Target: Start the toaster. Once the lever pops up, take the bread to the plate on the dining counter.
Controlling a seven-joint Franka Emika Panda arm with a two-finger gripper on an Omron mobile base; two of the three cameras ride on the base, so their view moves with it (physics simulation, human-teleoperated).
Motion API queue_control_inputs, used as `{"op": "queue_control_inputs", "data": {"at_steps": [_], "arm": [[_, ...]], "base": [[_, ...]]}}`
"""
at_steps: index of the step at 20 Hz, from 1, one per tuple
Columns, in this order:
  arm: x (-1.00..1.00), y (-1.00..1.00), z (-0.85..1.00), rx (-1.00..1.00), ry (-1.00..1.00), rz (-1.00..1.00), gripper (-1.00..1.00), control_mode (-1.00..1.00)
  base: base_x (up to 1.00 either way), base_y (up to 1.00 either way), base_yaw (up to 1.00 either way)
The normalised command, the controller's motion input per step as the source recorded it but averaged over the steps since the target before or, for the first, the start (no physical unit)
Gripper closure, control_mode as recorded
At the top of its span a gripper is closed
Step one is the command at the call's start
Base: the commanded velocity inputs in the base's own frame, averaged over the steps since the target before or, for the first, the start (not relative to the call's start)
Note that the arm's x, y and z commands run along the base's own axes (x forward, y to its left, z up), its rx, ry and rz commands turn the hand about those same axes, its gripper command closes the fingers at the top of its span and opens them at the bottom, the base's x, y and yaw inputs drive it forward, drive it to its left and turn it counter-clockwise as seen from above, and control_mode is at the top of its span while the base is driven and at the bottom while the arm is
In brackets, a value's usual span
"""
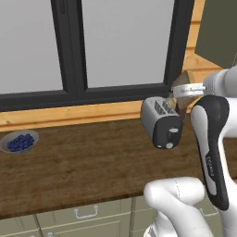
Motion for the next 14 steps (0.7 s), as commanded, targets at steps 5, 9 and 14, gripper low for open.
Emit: {"op": "queue_control_inputs", "data": {"at_steps": [5, 9, 14], "arm": [[-0.44, 0.03, -0.47, 0.00, 0.11, 0.00, 1.00, -1.00], [-0.02, 0.00, 0.00, 0.00, 0.00, 0.00, 1.00, -1.00], [0.00, 0.00, 0.00, 0.00, 0.00, 0.00, 1.00, -1.00]], "base": [[0.00, 0.00, 0.00], [0.00, 0.00, 0.00], [0.00, 0.00, 0.00]]}}
